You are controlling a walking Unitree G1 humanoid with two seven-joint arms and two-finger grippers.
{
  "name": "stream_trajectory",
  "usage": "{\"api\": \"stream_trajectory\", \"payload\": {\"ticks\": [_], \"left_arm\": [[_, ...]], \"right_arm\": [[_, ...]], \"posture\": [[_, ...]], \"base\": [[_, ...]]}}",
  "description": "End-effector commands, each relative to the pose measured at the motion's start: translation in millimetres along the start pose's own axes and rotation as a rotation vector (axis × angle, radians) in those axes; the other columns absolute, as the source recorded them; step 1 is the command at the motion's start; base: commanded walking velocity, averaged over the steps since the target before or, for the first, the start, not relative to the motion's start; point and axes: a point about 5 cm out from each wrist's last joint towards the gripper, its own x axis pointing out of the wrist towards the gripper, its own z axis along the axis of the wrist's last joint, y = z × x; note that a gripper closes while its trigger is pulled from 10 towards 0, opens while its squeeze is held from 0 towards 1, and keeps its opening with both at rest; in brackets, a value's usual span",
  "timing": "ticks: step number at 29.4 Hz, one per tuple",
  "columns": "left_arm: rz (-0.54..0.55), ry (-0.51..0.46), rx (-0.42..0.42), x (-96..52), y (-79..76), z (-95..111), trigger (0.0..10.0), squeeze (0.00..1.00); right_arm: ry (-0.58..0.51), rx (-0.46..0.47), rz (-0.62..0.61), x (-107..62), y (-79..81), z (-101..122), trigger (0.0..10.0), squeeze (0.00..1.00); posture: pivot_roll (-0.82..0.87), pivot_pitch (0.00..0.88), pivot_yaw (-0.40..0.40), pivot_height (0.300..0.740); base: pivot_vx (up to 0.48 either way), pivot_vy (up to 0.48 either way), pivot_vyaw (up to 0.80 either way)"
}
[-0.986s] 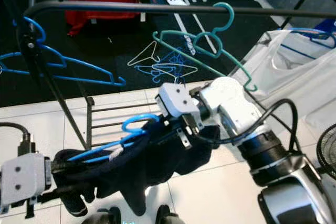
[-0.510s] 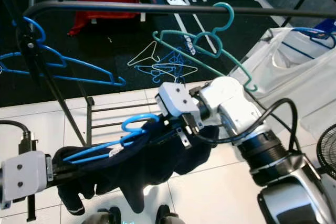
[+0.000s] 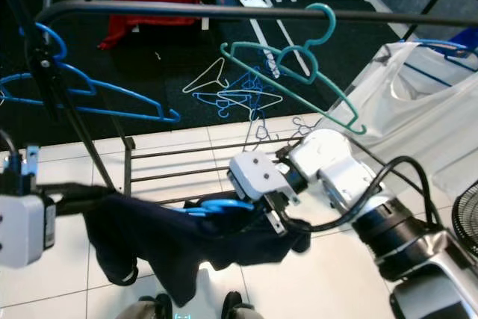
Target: Hang hanger
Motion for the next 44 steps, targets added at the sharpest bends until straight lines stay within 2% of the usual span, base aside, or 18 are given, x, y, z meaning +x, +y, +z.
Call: {"api": "stream_trajectory", "payload": {"ticks": [1, 3, 5, 9, 12, 15, 16, 18, 19, 21, 26, 30, 36, 37, 41, 42, 43, 44], "left_arm": [[0.073, -0.075, -0.049, 14.6, -0.6, 5, 0.0, 0.0], [0.123, -0.106, -0.074, 21.1, 1.2, 6, 0.0, 0.0], [0.171, -0.2, -0.227, 29.7, 1.0, 12, 0.0, 0.0], [0.145, -0.261, -0.362, 32.5, -4.6, 13, 0.0, 0.0], [0.138, -0.261, -0.384, 32.7, -5.6, 12, 0.0, 0.0], [-0.114, -0.261, -0.56, 22.8, -38.2, 8, 0.0, 0.0], [-0.186, -0.319, -0.719, 19.3, -46.7, 11, 0.0, 0.0], [-0.186, -0.319, -0.719, 19.3, -46.7, 11, 0.0, 0.0], [-0.252, -0.357, -0.828, 16.5, -54.2, 13, 0.0, 0.0], [-0.282, -0.374, -0.903, 17.3, -59.9, 13, 0.0, 0.0], [-0.163, -0.212, -0.823, 38.6, -71.9, -2, 0.0, 0.0], [-0.031, -0.283, -0.9, 51.7, -57.4, 3, 0.0, 0.0], [-0.09, -0.335, -0.945, 51.5, -61.3, 14, 0.0, 0.0], [-0.136, -0.234, -0.848, 45.5, -70.2, 9, 10.0, 0.0], [-0.181, -0.131, -0.747, 33.4, -74.1, 1, 10.0, 0.0], [-0.193, -0.092, -0.696, 28.6, -74.3, -2, 10.0, 0.13], [-0.193, -0.092, -0.696, 28.6, -74.3, -2, 10.0, 0.13], [-0.179, -0.057, -0.67, 25.1, -72.1, -8, 10.0, 1.0]], "right_arm": [[-0.016, -0.004, 0.049, 6.9, 4.7, 3, 0.0, 0.0], [-0.025, -0.008, 0.055, 8.4, 4.6, 5, 0.0, 0.0], [-0.036, -0.023, 0.065, 12.0, 5.5, 7, 0.0, 0.0], [-0.04, -0.029, 0.075, 13.4, 7.0, 7, 0.0, 0.0], [-0.04, -0.03, 0.077, 13.2, 7.0, 7, 0.0, 0.0], [-0.049, -0.052, 0.043, 9.8, 0.1, 10, 0.0, 0.0], [-0.053, -0.06, 0.029, 8.5, -2.8, 11, 0.0, 0.0], [-0.053, -0.06, 0.029, 8.5, -2.8, 11, 0.0, 0.0], [-0.057, -0.067, 0.018, 7.4, -5.3, 13, 0.0, 0.0], [-0.061, -0.075, 0.005, 6.2, -7.8, 14, 0.0, 0.0], [-0.076, -0.094, -0.034, 1.9, -14.3, 19, 0.0, 0.0], [-0.086, -0.099, -0.036, 3.0, -15.3, 21, 0.0, 0.0], [-0.097, -0.108, -0.038, 5.1, -16.7, 23, 0.0, 0.0], [-0.099, -0.113, -0.043, 5.1, -17.5, 23, 0.0, 0.0], [-0.098, -0.114, -0.053, 3.2, -18.2, 23, 0.0, 0.0], [-0.097, -0.114, -0.057, 2.1, -18.5, 23, 0.0, 0.0], [-0.097, -0.114, -0.057, 2.1, -18.5, 23, 0.0, 0.0], [-0.098, -0.117, -0.062, 1.3, -19.3, 23, 0.0, 0.0]], "posture": [[0.11, 0.163, -0.007, 0.74], [0.11, 0.162, -0.007, 0.74], [0.11, 0.161, -0.008, 0.74], [0.11, 0.159, -0.006, 0.74], [0.11, 0.159, -0.006, 0.74], [0.11, 0.156, -0.003, 0.74], [0.11, 0.155, -0.002, 0.74], [0.11, 0.155, -0.002, 0.74], [0.11, 0.155, -0.005, 0.74], [0.11, 0.158, -0.006, 0.74], [0.1, 0.161, -0.009, 0.74], [0.11, 0.162, -0.011, 0.74], [0.1, 0.165, -0.012, 0.74], [0.11, 0.168, -0.01, 0.74], [0.11, 0.168, -0.009, 0.74], [0.11, 0.169, -0.01, 0.74], [0.11, 0.169, -0.01, 0.74], [0.11, 0.169, -0.007, 0.74]], "base": [[0.0, 0.0, 0.0], [0.0, 0.0, 0.0], [0.0, 0.0, 0.0], [0.0, 0.0, 0.0], [0.0, 0.0, 0.0], [0.0, 0.0, 0.0], [0.0, 0.0, 0.0], [0.0, 0.0, 0.0], [0.0, 0.0, 0.0], [0.0, 0.0, 0.0], [0.0, 0.0, 0.0], [0.0, 0.0, 0.0], [0.0, 0.0, 0.0], [0.0, 0.0, 0.0], [0.0, 0.0, 0.0], [0.0, 0.0, 0.0], [0.0, 0.0, 0.0], [0.0, 0.0, 0.0]]}}
